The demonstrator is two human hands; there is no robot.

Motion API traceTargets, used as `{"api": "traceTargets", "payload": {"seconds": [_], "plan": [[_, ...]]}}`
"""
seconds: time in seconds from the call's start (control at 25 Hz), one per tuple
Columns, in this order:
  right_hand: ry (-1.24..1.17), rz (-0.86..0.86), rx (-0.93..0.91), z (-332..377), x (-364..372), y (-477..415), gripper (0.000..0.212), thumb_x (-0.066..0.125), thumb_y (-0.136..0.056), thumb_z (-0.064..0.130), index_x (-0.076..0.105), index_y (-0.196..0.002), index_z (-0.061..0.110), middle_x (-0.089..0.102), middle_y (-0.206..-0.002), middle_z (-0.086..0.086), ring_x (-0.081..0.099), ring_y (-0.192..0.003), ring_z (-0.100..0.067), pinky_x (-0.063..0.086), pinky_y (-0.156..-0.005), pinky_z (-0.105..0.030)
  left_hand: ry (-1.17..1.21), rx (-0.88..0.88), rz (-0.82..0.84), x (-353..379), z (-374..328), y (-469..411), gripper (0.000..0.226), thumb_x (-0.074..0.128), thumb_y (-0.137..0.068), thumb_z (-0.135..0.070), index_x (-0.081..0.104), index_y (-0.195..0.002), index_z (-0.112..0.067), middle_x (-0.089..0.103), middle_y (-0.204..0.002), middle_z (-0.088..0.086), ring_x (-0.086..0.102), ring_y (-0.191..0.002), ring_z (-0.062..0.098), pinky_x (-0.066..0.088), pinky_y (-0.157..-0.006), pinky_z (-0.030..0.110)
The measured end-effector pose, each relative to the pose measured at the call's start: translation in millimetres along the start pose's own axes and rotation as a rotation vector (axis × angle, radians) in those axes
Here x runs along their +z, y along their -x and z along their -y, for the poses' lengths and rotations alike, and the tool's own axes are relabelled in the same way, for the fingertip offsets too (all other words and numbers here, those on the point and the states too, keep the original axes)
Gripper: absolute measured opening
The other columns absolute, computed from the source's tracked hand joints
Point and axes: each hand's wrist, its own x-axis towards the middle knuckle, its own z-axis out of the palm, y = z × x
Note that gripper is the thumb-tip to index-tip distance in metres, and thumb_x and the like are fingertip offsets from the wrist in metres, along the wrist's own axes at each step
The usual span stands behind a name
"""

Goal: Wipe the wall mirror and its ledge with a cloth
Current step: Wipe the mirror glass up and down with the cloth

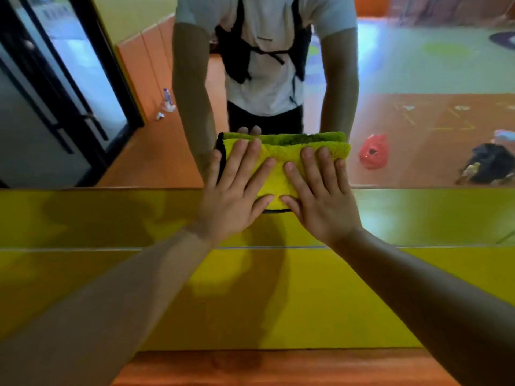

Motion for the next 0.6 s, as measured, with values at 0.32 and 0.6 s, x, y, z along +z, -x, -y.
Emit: {"api": "traceTargets", "payload": {"seconds": [0.32,0.6], "plan": [[-0.032,0.147,-0.065,40,60,128,0.072,0.053,-0.104,0.051,0.020,-0.162,0.025,-0.004,-0.172,-0.004,0.001,-0.158,-0.027,0.009,-0.127,-0.045,-0.061,0.047,0.107,78,-57,129,0.087,0.056,-0.102,-0.053,0.007,-0.164,-0.015,-0.008,-0.170,0.018,-0.003,-0.158,0.035,0.007,-0.126,0.057],[-0.055,0.127,-0.105,24,56,147,0.059,0.052,-0.107,0.041,0.029,-0.160,0.028,0.014,-0.170,0.001,0.007,-0.158,-0.018,0.012,-0.126,-0.038,-0.008,0.049,0.183,77,-79,136,0.083,0.053,-0.105,-0.045,0.004,-0.164,-0.015,-0.010,-0.169,0.020,-0.005,-0.157,0.038,0.003,-0.125,0.060]]}}
